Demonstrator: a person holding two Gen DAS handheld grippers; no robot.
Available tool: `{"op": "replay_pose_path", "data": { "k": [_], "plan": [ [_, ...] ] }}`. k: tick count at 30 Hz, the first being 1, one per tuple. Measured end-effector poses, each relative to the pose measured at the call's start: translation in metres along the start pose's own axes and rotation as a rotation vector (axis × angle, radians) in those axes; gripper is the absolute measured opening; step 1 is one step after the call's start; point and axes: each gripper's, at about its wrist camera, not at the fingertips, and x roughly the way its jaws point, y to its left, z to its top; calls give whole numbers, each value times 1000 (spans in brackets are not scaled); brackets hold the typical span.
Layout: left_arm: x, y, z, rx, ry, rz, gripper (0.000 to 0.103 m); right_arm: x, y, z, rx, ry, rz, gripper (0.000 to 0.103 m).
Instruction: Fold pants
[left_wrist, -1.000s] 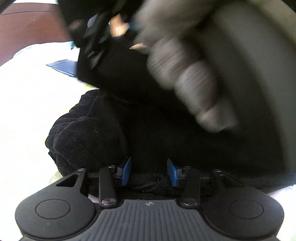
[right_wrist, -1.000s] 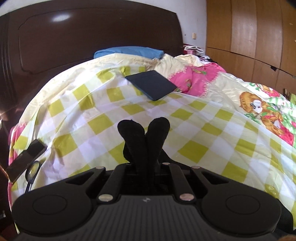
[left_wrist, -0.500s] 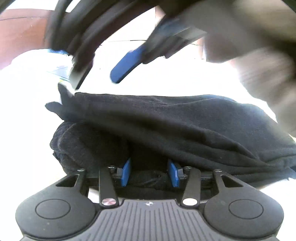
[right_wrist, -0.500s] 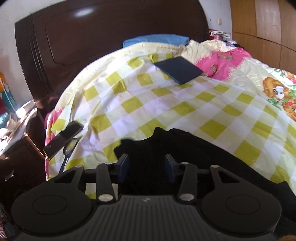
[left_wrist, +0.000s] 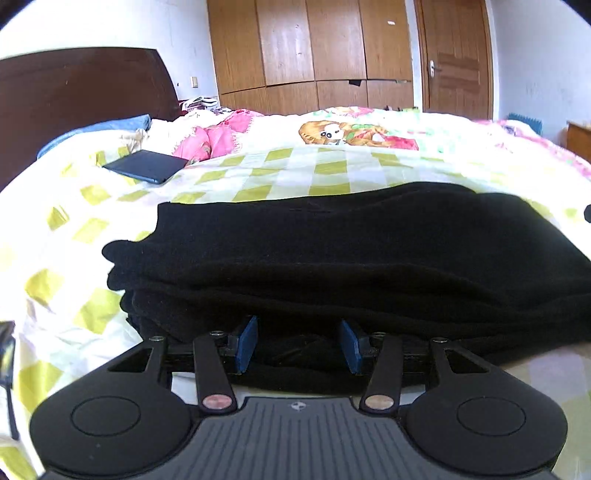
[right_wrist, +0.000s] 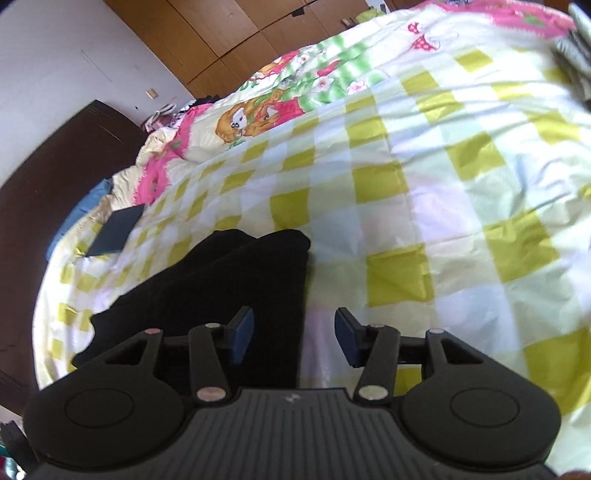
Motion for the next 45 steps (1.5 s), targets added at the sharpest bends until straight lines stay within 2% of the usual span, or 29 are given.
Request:
{"op": "replay_pose_path", "data": {
  "k": [3,5,6,8,9,11,13,15,17,21,24,28,32,33,35,37,39,42,43,44,45],
  "plan": [
    [-12,-3,6,50,8,21,60,38,-5,-3,53,92,87,52],
    [-12,-6,9,71,22,35,61,56,-6,-7,91,127,129,59],
    [-11,-8,10,82,26,41,60,62,-6,-6,112,122,148,66],
    [-11,-11,14,98,36,39,60,67,-7,-2,165,104,148,51],
    [-8,-13,16,105,45,39,60,67,-8,3,162,115,149,20],
    [-6,-18,17,126,60,54,60,55,-13,9,165,133,186,14],
    [-10,-21,19,135,68,35,60,33,-16,9,96,132,184,11],
    [-21,-32,19,168,62,-10,60,7,-24,5,37,135,141,10],
    [-32,-47,15,219,66,-47,60,-17,-41,2,38,140,108,10],
    [-71,-75,7,317,88,-199,60,-71,-74,-13,39,120,-4,11],
    [-97,-89,8,355,102,-311,60,-98,-94,-15,61,127,-38,17],
    [-105,-116,39,378,14,-395,60,-123,-86,15,-74,51,-93,20],
    [-75,-152,75,397,-77,-478,61,-121,-64,68,-264,23,-29,20],
    [-63,-163,77,425,-87,-478,61,-111,-60,82,-302,57,34,20],
    [-38,-178,75,474,-72,-491,61,-69,-53,109,-326,179,144,20],
    [-16,-187,68,506,-41,-508,61,-5,-50,132,-293,378,253,20],
    [0,-190,63,510,-2,-534,61,56,-47,141,-279,615,305,19],
    [12,-185,62,457,50,-578,63,115,-49,135,-297,950,298,18],
    [14,-181,63,437,64,-590,67,127,-55,130,-269,1077,272,20],
    [18,-179,65,418,82,-598,70,132,-62,126,-267,1156,232,19],
    [22,-177,67,401,100,-607,71,134,-69,123,-290,1222,168,12]
  ]
}}
